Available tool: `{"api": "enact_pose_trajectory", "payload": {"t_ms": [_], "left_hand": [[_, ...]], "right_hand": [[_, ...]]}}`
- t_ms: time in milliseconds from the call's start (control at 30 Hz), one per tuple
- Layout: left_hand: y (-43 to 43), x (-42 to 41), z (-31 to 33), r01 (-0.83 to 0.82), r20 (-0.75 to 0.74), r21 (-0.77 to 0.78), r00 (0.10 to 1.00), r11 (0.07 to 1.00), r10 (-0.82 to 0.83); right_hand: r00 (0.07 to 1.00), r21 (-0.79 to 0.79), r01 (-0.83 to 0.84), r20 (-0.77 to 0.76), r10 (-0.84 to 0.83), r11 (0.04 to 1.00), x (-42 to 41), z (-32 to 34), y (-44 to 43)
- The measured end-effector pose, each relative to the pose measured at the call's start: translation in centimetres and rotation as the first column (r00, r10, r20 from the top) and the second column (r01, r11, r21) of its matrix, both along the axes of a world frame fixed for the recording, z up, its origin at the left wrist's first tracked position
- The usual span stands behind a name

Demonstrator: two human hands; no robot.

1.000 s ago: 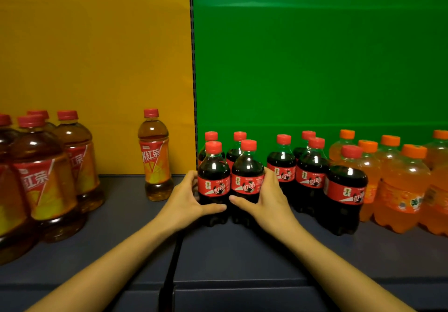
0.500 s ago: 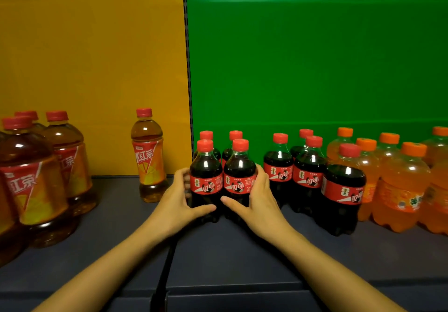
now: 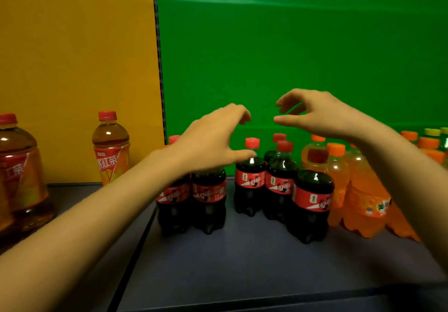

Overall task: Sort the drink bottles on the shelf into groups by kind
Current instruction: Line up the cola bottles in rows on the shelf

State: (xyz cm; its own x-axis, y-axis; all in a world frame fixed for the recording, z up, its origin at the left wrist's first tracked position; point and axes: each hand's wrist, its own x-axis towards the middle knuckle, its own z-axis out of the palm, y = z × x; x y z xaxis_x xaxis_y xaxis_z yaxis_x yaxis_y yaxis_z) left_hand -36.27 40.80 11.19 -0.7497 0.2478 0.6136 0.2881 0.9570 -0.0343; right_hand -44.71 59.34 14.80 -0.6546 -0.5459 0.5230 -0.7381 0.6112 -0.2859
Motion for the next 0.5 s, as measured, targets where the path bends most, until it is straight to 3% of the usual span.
{"api": "enact_pose_trajectory", "payload": {"t_ms": [133, 233, 367, 500], "left_hand": [[1.3, -4.2, 0.8, -0.019, 0.266, -0.109, 0.963, 0.994, 0.048], [1.6, -6.3, 1.1, 0.008, 0.451, -0.158, 0.890, 0.987, 0.064], [1.7, -8.0, 1.1, 0.028, 0.528, -0.175, 0.846, 0.984, 0.070], [1.3, -8.5, 1.4, -0.002, 0.536, -0.183, 0.838, 0.983, 0.102]], "right_hand": [[0.984, 0.336, -0.044, 0.178, -0.018, 0.941, -2.5, 0.7, 0.1], [0.939, 0.545, -0.125, 0.335, -0.078, 0.829, -3.0, 0.0, -0.6], [0.966, 0.710, -0.073, 0.226, -0.128, 0.700, -3.7, -0.9, -2.1], [0.986, 0.706, -0.115, 0.169, -0.009, 0.699, -3.9, -1.0, -2.9]]}}
